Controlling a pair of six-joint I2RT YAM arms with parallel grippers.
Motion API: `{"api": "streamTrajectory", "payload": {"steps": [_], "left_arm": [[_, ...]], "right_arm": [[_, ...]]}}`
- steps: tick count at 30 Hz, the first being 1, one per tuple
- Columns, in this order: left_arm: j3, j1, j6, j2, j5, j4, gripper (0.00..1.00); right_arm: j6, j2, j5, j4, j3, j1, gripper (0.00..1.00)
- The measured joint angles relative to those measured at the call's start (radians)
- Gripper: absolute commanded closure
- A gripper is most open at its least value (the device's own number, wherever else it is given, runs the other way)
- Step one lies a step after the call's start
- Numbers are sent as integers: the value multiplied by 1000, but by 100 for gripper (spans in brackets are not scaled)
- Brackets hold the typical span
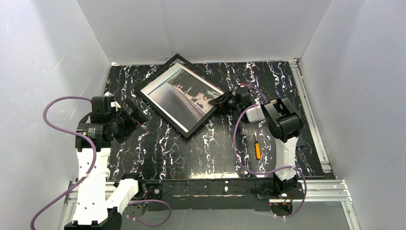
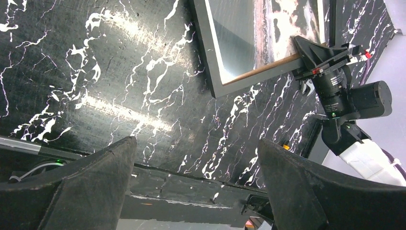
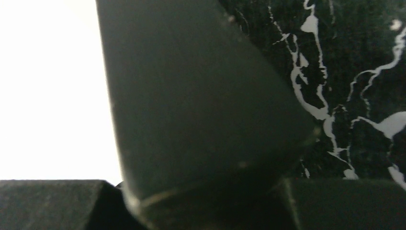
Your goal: Take the photo out of the frame
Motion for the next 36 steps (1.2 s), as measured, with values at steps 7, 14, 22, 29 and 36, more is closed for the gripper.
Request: {"api": "streamTrajectory", "payload": {"steps": [7, 14, 22, 29, 36], "left_arm": [[0, 0, -2, 7, 8, 2, 2], [-2, 0, 0, 7, 12, 4, 2], [-94, 0, 1, 54, 114, 69, 2], [-265, 0, -53, 123, 276, 185, 2], [-440, 0, -132, 68, 264, 256, 2]], "right_arm": [[-39, 0, -10, -100, 40, -15, 53], [-173, -71, 4, -417, 130, -25, 22], [-288, -338, 21, -622, -20, -37, 18], [-464, -357, -26, -683, -39, -25, 24], [-868, -383, 208, -840, 16, 212, 19]]}}
